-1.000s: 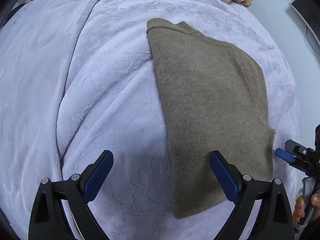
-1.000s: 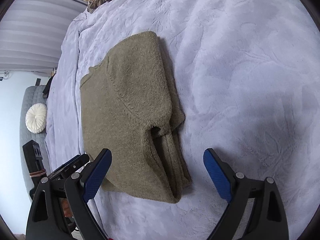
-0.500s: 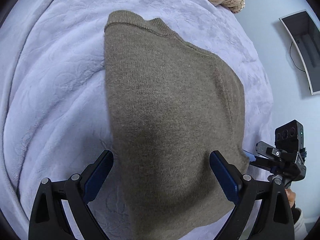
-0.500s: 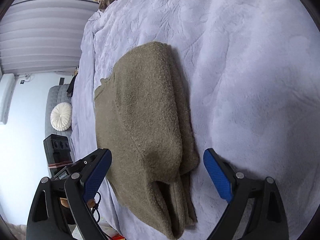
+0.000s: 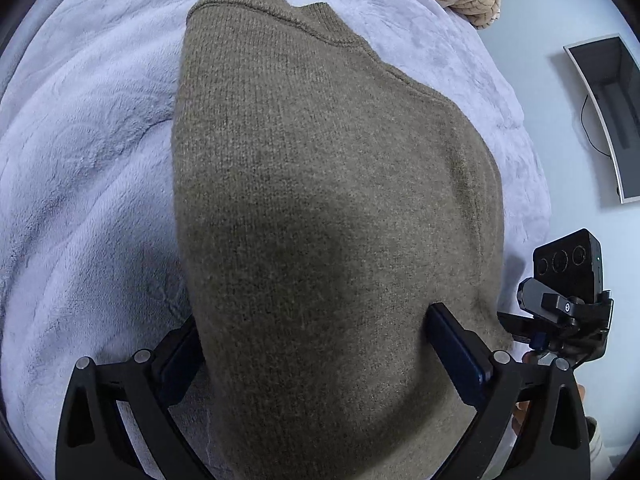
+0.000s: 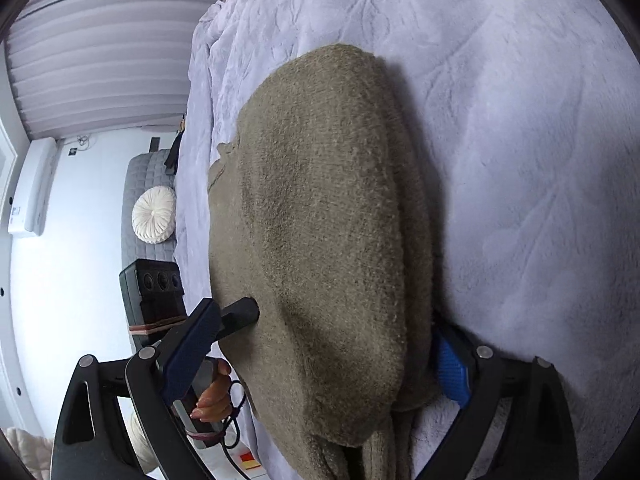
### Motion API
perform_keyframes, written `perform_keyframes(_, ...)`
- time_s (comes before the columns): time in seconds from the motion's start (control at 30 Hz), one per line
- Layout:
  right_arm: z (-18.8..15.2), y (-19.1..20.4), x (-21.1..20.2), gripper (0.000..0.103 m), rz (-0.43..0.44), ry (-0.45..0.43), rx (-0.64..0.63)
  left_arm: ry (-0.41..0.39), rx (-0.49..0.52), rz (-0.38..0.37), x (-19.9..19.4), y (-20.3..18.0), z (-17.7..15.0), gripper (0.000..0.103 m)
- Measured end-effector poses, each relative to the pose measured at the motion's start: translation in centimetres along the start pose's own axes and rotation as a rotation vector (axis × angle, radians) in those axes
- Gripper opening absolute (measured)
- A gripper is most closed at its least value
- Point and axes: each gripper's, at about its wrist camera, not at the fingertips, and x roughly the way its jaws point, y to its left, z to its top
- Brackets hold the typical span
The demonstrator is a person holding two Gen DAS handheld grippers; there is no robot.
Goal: Fold small clothes
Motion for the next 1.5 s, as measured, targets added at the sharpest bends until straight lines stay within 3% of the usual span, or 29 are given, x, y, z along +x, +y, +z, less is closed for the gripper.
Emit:
perform_keyframes(0.07,0.0,0.1,0.2,0.096,-0.012,-0.010,0.023,-0.003,0.005,0.017,-0.1,-0.4,0.0,0.098)
perform_keyframes(0.1,0.0,0.3,0.4,0.084,-0.032,-0.009,0.028,-0.012,0.010,0.014,-0.4,-0.6,0.0,0.088)
perform_keyframes(0.13,-0.1,0.4,0.7,0.061,-0.067,-0.002,0.033,-0.021,0.013,0.022,-0.5,-1.0,0.0,0.084)
perform_keyframes(0.2,-0.4,0.4,0.7,0.042,-0.059,0.011,0.056,-0.037,0.036,0.028,-1.3,-1.4,-0.4,0.067)
perform_keyframes(0.33,-1.8,1.9,-0.5,0.033,0.068,-0.025,0.061,-0.055,0.070,0.013,-3.2,-1.8,-0.8,0.052)
perform_keyframes(0.53,-4.1,4.8,-1.0,0.033,0.104,-0.011,0.048,-0.071,0.092,-0.006,-7.0,-1.9,-2.4,0.051)
perform_keyframes(0.73,-6.1,7.3,-1.2,0.033,0.122,0.018,0.023,-0.090,0.074,-0.018,-11.2,-0.4,-6.0,0.051)
perform_keyframes(0.9,-6.2,7.4,-1.2,0.033,0.126,0.061,0.012,-0.091,0.029,0.010,-13.7,2.1,-9.9,0.051)
perform_keyframes(1.1,-8.2,6.8,2.6,0.033,0.127,0.127,0.063,-0.063,-0.052,0.046,-14.4,6.4,-14.1,0.052)
perform_keyframes(1.3,-9.3,6.1,5.7,0.035,-0.003,0.159,0.113,-0.040,-0.118,0.170,-13.3,9.4,-16.8,0.056)
perform_keyframes(1.4,-8.9,5.9,5.1,0.037,-0.137,0.144,0.123,-0.068,-0.132,0.181,-14.7,10.2,-17.8,0.066)
perform_keyframes(1.5,-8.6,6.1,3.6,0.040,-0.261,0.112,0.116,-0.096,-0.135,0.223,-16.2,11.0,-18.1,0.066)
